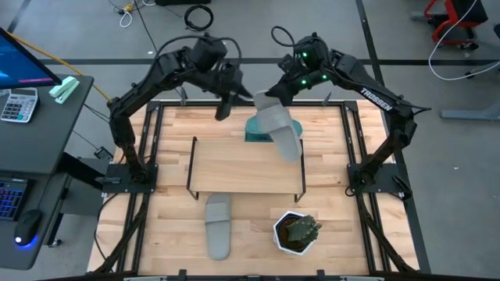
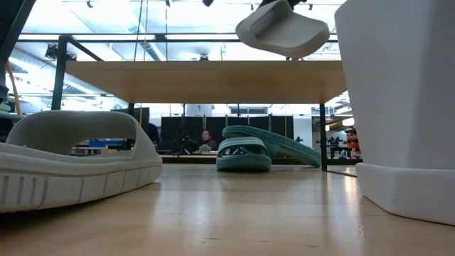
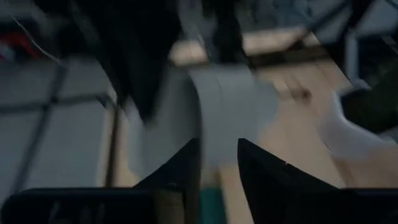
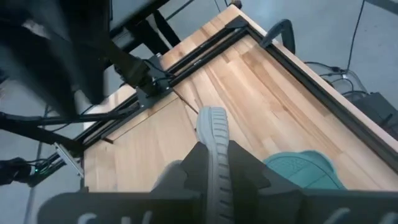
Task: Pick and place slides into the shelf
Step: Put the bottom gray slipper on the shelf
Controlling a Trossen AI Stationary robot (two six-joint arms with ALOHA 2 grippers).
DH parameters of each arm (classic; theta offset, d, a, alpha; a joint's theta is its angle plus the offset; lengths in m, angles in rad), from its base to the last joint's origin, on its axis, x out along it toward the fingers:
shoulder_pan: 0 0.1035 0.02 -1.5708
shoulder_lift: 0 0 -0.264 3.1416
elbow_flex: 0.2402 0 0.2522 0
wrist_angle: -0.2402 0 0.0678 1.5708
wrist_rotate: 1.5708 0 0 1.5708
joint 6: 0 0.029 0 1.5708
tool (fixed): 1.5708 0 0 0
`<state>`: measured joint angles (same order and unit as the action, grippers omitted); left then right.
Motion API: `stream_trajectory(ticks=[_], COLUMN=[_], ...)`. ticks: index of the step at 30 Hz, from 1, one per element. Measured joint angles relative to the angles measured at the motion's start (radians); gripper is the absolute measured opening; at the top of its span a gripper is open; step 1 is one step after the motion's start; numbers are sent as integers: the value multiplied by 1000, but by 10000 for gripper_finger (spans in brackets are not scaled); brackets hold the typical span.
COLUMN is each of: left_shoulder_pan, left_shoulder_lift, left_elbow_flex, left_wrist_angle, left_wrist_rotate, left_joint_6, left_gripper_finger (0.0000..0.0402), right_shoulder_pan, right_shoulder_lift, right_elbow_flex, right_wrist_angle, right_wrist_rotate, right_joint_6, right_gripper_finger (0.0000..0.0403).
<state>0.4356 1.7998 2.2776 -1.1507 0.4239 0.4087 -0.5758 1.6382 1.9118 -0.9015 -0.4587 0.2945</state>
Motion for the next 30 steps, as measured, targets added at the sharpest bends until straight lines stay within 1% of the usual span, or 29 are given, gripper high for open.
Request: stream_trajectory(ticks=[3,4,7,9,12,15,19,22,24,26,30], left_shoulder_pan=[-15,-25,-64,-95,-132,-158,-172,-170,-169,-168,-168], left_shoulder_lift=[0,-1,-19,-42,-84,-134,-242,-322,-381,-448,-554], left_elbow_flex=[-1,-10,-50,-81,-154,-284,-543,-741,-847,-930,-1020], left_wrist_angle=[-144,-169,-178,-133,-32,136,421,625,724,785,844], left_wrist_rotate=[16,17,17,18,51,71,68,60,29,-31,-93], left_joint_6=[29,37,40,37,12,-49,-153,-249,-299,-328,-355], left_gripper_finger=[88,82,57,35,8,11,8,5,10,13,5], right_shoulder_pan=[-15,-24,-51,-68,-93,-104,-98,-93,-93,-93,-106], right_shoulder_lift=[-20,-30,-64,-89,-121,-143,-156,-156,-156,-156,-155], right_elbow_flex=[0,0,0,0,0,0,0,0,0,-5,-6], right_wrist_angle=[-7,-8,-8,-9,-11,-12,-15,-24,-31,-38,-73], right_wrist_rotate=[9,17,50,67,67,68,69,91,119,157,220], right_joint_6=[-4,-4,-7,-3,15,37,55,72,88,115,150], right_gripper_finger=[41,41,41,41,40,40,40,39,39,39,39])
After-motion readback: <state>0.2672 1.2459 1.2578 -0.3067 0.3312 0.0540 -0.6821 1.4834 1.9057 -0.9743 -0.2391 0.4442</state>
